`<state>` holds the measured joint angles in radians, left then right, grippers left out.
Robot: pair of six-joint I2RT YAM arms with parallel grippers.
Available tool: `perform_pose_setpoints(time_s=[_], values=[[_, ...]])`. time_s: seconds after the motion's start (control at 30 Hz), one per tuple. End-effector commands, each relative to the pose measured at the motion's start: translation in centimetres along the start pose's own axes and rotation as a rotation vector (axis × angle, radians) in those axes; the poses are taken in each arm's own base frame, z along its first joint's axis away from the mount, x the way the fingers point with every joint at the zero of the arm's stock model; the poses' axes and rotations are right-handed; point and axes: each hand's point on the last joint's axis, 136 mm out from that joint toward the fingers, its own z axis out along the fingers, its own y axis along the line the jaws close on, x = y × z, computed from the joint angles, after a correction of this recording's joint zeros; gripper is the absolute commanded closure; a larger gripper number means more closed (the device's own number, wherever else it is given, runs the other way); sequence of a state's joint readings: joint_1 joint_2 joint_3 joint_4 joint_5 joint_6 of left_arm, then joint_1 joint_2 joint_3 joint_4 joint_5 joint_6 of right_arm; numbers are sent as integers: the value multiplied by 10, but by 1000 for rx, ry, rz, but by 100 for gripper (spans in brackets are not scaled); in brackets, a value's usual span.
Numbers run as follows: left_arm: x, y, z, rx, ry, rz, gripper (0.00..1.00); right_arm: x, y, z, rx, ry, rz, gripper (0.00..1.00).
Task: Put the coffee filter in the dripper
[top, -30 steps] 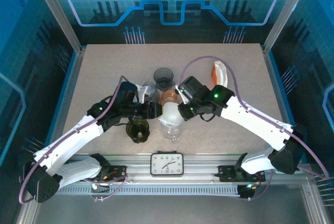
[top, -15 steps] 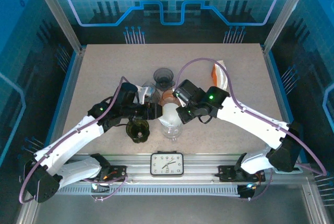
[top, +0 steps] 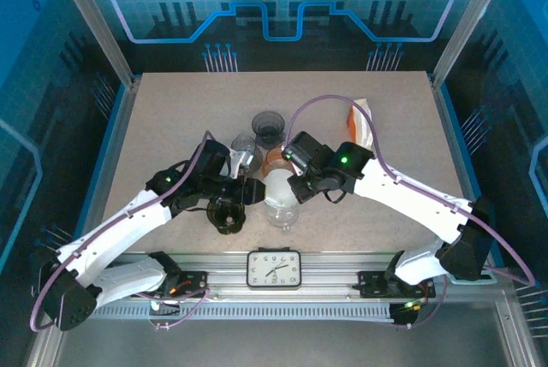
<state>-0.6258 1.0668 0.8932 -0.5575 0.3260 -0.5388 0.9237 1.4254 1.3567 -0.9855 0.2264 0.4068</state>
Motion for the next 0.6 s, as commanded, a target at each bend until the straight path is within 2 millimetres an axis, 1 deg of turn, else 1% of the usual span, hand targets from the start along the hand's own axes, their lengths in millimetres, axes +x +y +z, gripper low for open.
perform_pose_setpoints(time_s=[0.0, 0.1, 0.13, 0.2, 0.3, 0.37, 0.43, 0.57], values=[[6, 5, 1, -23, 16, 16, 57, -1, 1, -5, 16, 1, -16, 95], [7, 5, 3, -20, 23, 14, 58, 0, 0, -5, 21, 2, -13, 93], [7, 6, 4, -21, 26, 14, 58, 0, -1, -6, 24, 1, -10, 90], [8, 6, 5, -21, 32, 11, 58, -2, -2, -8, 26, -9, -9, 77], [8, 7, 5, -24, 31, 14, 58, -7, -2, -14, 23, -40, -5, 52], [10, 7, 6, -23, 34, 13, 58, -12, -1, -16, 17, -52, -2, 43], [11, 8, 6, -22, 37, 12, 58, -15, 3, -15, -4, -51, 1, 40], [13, 9, 8, -24, 44, 11, 58, -23, 9, -7, -40, -39, 4, 37]])
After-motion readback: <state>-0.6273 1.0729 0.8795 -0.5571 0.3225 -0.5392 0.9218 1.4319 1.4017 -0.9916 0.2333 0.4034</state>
